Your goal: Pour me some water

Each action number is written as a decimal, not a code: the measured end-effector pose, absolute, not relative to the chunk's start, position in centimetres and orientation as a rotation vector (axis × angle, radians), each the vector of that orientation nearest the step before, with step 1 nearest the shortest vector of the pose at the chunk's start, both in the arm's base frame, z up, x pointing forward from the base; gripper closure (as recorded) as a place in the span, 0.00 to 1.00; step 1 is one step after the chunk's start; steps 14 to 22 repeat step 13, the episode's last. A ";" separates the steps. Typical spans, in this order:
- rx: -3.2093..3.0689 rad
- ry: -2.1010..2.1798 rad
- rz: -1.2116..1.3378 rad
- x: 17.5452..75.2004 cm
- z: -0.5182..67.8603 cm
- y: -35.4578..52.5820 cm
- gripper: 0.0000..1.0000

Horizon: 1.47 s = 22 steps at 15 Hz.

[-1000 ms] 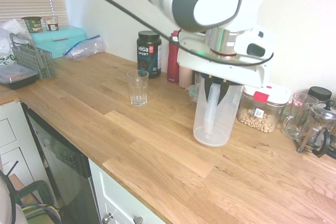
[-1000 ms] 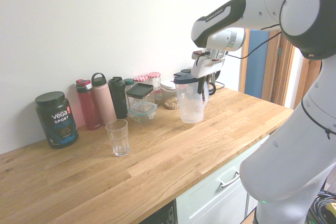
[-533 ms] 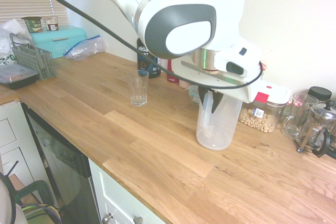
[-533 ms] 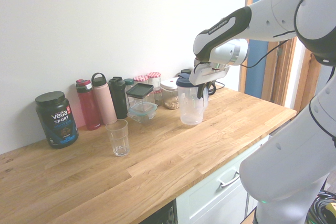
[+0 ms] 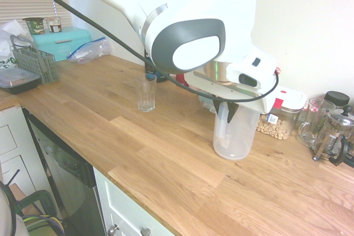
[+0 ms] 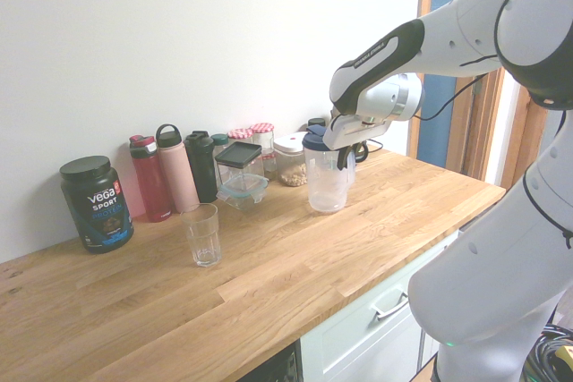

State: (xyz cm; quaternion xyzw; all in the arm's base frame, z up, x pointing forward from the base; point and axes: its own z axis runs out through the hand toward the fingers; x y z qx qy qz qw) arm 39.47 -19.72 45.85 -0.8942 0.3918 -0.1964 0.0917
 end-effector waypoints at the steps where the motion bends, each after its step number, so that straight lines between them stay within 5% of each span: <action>1: -2.660 1.165 -0.576 39.6 45.5 -19.8 0.00; 22: -2.723 1.152 -0.489 38.5 45.5 -20.6 0.00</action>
